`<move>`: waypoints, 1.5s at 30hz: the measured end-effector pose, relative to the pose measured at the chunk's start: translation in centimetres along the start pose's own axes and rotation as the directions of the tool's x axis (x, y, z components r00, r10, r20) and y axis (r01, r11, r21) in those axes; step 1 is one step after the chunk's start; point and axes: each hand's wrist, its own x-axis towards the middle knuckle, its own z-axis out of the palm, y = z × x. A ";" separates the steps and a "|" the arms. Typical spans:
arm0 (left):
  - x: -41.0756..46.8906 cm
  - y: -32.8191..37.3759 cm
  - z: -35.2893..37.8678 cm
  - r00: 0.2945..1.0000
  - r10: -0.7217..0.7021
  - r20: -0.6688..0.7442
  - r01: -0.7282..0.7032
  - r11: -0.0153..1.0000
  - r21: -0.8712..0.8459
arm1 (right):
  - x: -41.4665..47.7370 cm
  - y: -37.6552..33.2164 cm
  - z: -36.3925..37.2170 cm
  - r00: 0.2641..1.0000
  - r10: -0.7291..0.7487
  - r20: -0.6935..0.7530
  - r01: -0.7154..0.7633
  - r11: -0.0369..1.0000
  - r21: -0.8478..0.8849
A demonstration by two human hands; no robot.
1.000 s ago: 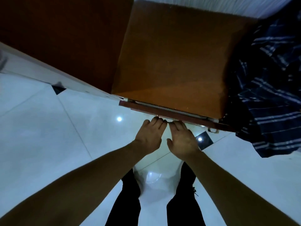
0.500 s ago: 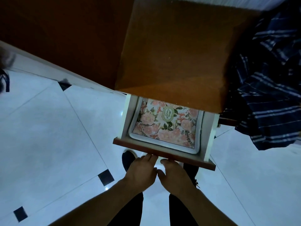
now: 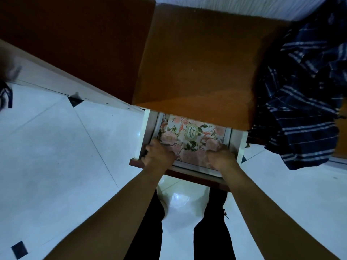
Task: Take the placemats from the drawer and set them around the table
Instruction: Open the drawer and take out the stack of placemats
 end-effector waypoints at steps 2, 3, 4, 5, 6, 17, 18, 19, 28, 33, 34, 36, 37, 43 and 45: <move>0.3 0.4 0.3 1.000 -0.027 0.017 0.026 1.000 0.017 | 0.0 0.3 0.3 1.000 0.030 0.005 -0.030 1.000 0.008; 0.5 0.6 0.5 0.999 -0.038 0.023 0.038 0.999 0.025 | 0.1 0.7 0.5 0.999 0.040 0.024 -0.041 0.999 0.036; 0.7 0.8 0.6 0.998 -0.053 0.021 0.053 0.998 0.022 | 0.2 1.0 0.8 0.999 0.039 0.036 -0.041 0.997 0.064; 0.9 0.9 0.7 0.997 -0.075 0.008 0.075 0.997 0.005 | 0.0 1.3 0.9 0.999 0.030 0.034 -0.032 0.997 0.075; 1.1 1.1 0.8 0.995 -0.101 -0.014 0.100 0.995 -0.025 | 0.1 1.5 1.1 0.999 0.023 0.028 -0.026 0.996 0.086; 1.1 1.1 1.6 0.982 -0.104 -0.154 0.042 0.931 -0.362 | -1.3 3.2 0.9 0.998 -0.057 0.028 0.056 0.998 0.037; 0.9 0.9 1.8 0.978 -0.094 -0.188 0.007 0.908 -0.420 | -1.5 3.4 0.9 0.997 -0.075 0.029 0.074 0.997 0.037; 0.6 0.8 1.9 0.969 -0.079 -0.235 -0.040 0.887 -0.461 | -1.6 3.7 0.9 0.996 -0.090 0.027 0.089 0.995 0.053; -2.2 -0.3 -1.1 0.990 0.012 -0.139 -0.104 0.721 -0.685 | -2.5 3.9 0.7 0.993 -0.116 0.017 0.114 0.990 0.082; -3.1 -1.0 -4.4 0.984 0.023 0.179 0.154 0.405 -0.901 | -2.7 3.8 0.8 0.997 -0.070 0.045 0.062 0.983 0.173; -3.5 -1.2 -4.9 0.985 0.039 0.171 0.148 0.342 -0.928 | -2.5 3.7 0.8 0.999 -0.034 0.029 0.027 0.975 0.221; -4.4 -1.9 -5.3 0.986 0.044 0.160 0.146 0.216 -0.965 | -2.0 3.9 0.6 0.999 0.019 0.039 -0.031 0.941 0.336; -4.8 -2.3 -5.3 0.986 0.039 0.159 0.152 0.155 -0.976 | -1.8 3.9 0.4 0.997 0.019 0.070 -0.046 0.912 0.408; -6.4 -4.7 -4.9 0.999 -0.019 -0.034 -0.022 0.450 -0.893 | -2.8 4.6 -1.6 0.977 0.025 0.209 -0.154 0.763 0.628; -7.2 -5.7 -5.2 0.992 0.021 -0.124 -0.110 0.621 -0.776 | -4.2 5.0 -2.4 0.984 0.031 0.176 -0.137 0.759 0.636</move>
